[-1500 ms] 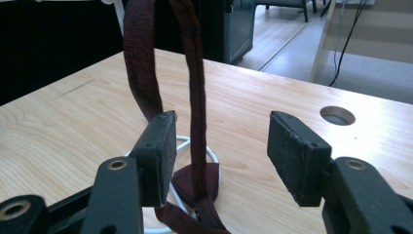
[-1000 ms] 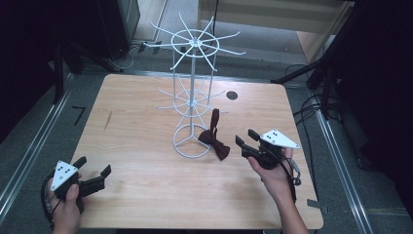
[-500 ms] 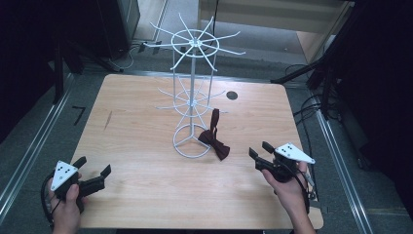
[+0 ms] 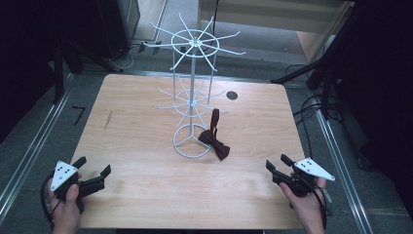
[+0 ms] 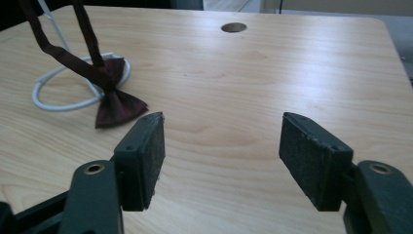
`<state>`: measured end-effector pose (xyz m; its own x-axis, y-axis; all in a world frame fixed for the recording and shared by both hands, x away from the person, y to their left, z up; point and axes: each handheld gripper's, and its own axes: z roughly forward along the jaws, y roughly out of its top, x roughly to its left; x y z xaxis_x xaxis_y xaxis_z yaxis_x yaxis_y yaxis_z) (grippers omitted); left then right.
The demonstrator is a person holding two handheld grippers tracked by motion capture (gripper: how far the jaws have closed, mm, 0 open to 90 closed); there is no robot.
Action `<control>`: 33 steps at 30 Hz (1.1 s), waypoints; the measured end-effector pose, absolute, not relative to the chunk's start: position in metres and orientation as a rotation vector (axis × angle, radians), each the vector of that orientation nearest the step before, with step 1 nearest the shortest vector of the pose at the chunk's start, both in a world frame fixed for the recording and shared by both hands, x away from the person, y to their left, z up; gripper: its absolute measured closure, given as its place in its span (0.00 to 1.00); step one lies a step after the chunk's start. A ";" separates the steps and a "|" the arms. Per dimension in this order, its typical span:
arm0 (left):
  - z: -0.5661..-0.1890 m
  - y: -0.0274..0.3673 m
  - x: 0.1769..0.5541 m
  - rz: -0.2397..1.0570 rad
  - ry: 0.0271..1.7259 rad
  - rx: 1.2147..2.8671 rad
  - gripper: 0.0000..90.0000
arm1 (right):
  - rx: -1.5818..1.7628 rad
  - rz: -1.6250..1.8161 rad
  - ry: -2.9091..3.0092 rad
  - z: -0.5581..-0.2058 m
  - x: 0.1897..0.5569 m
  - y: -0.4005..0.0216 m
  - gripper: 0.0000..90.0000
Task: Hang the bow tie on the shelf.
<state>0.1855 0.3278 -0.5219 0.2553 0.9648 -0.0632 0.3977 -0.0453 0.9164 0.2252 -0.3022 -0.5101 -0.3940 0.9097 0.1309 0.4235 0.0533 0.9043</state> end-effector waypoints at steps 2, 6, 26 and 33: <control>-0.522 0.328 0.186 0.776 1.293 1.609 0.08 | 1.344 1.303 1.836 -0.513 0.221 -0.308 0.35; -0.522 0.328 0.186 0.776 1.293 1.607 0.08 | 1.356 1.293 1.811 -0.519 0.211 -0.320 0.31; -0.522 0.329 0.185 0.772 1.293 1.608 0.08 | 1.477 1.235 1.725 -0.540 0.178 -0.373 0.23; -0.522 0.328 0.186 0.768 1.296 1.613 0.08 | 1.486 1.245 1.718 -0.539 0.179 -0.372 0.23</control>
